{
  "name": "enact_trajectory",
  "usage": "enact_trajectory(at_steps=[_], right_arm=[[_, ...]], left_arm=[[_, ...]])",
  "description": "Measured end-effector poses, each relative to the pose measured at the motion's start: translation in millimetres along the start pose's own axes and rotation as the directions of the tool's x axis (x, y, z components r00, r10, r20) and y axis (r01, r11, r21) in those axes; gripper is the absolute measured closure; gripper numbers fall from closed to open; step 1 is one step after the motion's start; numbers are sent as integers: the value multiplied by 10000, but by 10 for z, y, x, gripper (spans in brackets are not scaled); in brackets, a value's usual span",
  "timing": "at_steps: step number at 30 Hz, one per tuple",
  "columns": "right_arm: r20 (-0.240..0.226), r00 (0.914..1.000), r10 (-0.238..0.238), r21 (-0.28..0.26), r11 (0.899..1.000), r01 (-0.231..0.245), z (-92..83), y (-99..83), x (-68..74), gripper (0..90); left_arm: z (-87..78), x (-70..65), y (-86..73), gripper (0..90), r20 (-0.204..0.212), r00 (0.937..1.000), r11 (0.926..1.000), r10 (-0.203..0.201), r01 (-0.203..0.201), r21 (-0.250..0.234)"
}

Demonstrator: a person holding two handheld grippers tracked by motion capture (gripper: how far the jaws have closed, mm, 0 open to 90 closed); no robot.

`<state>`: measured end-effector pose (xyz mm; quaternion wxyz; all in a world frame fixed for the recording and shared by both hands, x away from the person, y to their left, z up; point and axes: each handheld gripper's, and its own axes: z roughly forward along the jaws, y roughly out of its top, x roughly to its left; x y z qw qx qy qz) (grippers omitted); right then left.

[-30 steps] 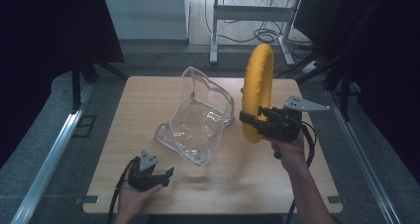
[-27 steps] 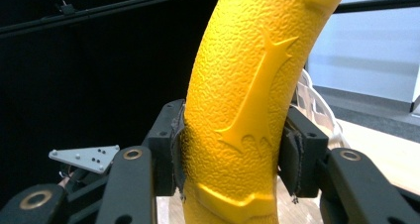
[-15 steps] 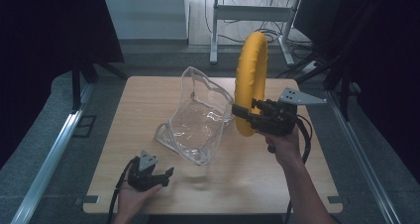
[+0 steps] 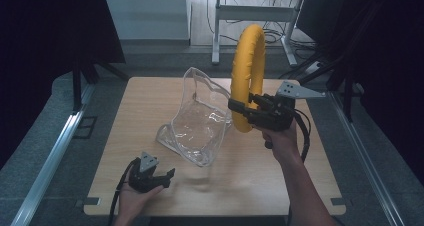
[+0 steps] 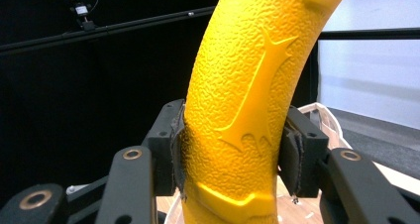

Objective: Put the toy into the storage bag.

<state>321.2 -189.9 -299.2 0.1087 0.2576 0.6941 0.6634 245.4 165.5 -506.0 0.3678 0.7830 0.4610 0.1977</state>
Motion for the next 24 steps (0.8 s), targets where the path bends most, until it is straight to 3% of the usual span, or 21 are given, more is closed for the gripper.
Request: enact_trajectory(at_steps=[11,24], right_arm=[[-342,9991,-232,-130,9997,228,116,120,137,510],[-1037,9934,-492,105,9987,506,405,205,315,509]], left_arm=[[-10,8,1,230,-10,10000,10000,-11,11,-4],[-21,33,-7,230,-16,9999,9999,-121,121,-38]])
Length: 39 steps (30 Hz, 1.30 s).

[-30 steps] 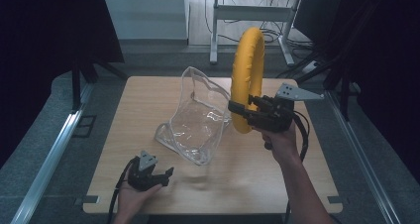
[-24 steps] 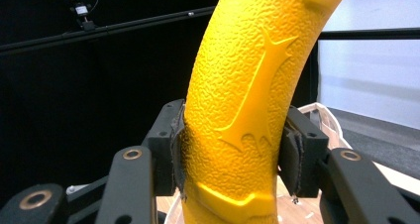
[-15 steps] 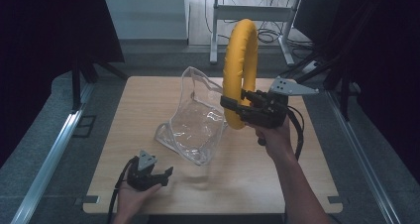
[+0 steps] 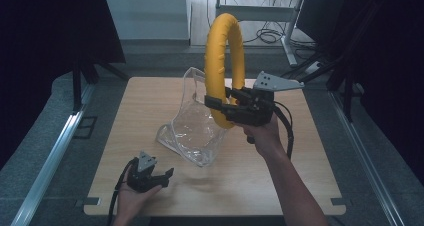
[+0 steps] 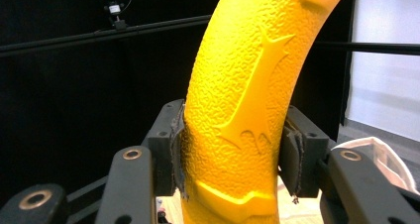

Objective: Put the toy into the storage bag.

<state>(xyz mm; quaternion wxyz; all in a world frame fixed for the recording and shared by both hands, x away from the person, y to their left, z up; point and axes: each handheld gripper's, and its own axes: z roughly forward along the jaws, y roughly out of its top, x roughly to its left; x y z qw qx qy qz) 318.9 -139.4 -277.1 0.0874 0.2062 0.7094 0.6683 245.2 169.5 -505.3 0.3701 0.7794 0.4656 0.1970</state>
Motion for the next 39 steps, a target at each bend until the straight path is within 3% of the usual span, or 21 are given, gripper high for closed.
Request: enact_trajectory(at_steps=[16,39], right_arm=[[-441,9989,-169,-134,9998,163,105,57,133,509],[-1108,9938,21,364,9993,19,354,-180,186,508]], left_arm=[[-2,-1,2,231,-37,10000,10000,23,-23,-10],[-1,4,-1,230,-17,10000,10000,44,-44,6]])
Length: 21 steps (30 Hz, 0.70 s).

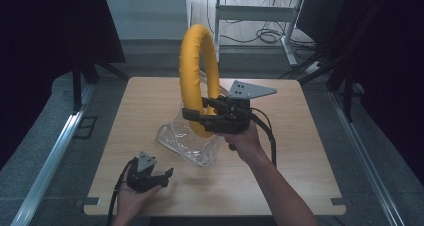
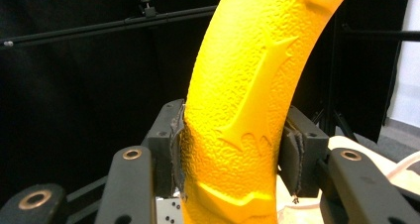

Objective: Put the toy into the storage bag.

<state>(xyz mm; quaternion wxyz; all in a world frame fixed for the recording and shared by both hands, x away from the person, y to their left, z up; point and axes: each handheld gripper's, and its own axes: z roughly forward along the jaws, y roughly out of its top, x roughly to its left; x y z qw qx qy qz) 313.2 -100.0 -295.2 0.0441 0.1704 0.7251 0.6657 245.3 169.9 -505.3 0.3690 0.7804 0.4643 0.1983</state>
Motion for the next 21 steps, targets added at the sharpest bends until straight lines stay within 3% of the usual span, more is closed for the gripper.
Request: enact_trajectory(at_steps=[21], right_arm=[[-345,9987,375,105,9993,-371,70,-191,-16,508]], left_arm=[[17,-10,-2,230,1,10000,10000,18,-18,29]])
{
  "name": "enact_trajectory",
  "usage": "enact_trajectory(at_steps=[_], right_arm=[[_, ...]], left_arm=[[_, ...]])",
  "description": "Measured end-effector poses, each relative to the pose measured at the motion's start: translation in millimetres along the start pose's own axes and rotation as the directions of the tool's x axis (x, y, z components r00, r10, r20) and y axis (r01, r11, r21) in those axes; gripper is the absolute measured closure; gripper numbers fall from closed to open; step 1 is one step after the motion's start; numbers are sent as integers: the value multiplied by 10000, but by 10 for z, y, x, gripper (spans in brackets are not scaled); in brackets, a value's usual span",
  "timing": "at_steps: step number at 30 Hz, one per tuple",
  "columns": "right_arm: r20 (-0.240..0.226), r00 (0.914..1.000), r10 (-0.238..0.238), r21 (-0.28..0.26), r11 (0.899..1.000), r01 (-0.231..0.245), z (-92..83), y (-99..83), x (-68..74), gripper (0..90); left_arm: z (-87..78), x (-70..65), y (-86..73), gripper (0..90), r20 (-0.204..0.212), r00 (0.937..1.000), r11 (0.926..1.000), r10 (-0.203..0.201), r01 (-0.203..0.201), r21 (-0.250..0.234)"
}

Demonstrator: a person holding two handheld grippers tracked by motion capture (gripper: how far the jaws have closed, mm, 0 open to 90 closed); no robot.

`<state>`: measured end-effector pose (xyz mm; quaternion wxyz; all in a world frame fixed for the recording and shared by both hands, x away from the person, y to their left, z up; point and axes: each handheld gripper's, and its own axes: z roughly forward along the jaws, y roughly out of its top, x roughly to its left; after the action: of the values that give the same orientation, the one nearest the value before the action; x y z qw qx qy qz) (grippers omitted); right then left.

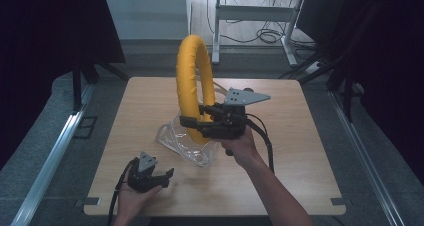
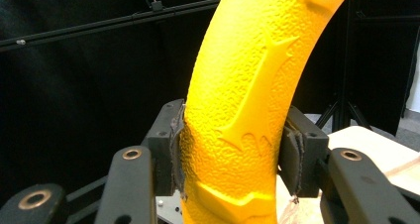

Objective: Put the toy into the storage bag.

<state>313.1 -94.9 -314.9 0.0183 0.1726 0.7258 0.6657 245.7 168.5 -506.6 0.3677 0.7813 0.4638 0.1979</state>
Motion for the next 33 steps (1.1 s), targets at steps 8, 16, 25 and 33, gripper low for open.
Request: enact_trajectory(at_steps=[8,16,25,33], right_arm=[[-51,9999,111,89,9999,-111,25,-83,-24,508],[-87,9997,222,172,9996,-221,51,-157,-55,507],[-123,9986,511,397,9979,-506,99,-276,-122,507],[-74,9970,769,600,9953,-763,130,-392,-199,507]], left_arm=[[3,-2,-2,230,19,10000,10000,17,-17,24],[11,-4,-4,231,23,10000,10000,27,-27,38],[10,0,-5,230,30,10000,10000,31,-31,36],[16,-6,-7,230,44,10000,10000,32,-32,47]])
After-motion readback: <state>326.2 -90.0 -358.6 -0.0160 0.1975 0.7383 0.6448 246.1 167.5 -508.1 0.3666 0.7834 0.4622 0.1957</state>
